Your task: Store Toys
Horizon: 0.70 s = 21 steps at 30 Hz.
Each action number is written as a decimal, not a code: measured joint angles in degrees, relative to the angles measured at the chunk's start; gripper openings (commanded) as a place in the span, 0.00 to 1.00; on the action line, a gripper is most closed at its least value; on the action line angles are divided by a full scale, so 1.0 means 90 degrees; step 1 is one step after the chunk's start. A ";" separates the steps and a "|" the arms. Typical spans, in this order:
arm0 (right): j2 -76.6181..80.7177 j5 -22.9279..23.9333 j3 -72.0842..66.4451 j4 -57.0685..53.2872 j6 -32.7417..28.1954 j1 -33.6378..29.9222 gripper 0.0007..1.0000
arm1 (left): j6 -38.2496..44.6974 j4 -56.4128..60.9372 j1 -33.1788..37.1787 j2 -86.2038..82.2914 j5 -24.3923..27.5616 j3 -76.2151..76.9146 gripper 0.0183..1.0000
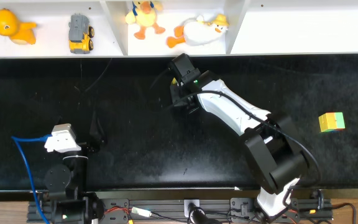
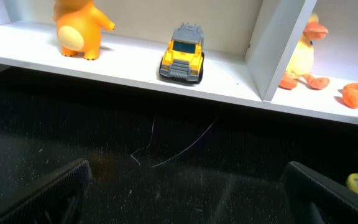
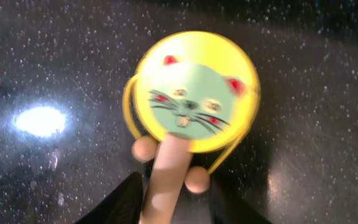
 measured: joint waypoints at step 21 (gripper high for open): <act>0.0053 -0.0097 0.0546 -0.1452 0.0046 -0.0068 0.04 | 0.0000 -0.0002 0.0000 0.0000 0.0002 0.0000 1.00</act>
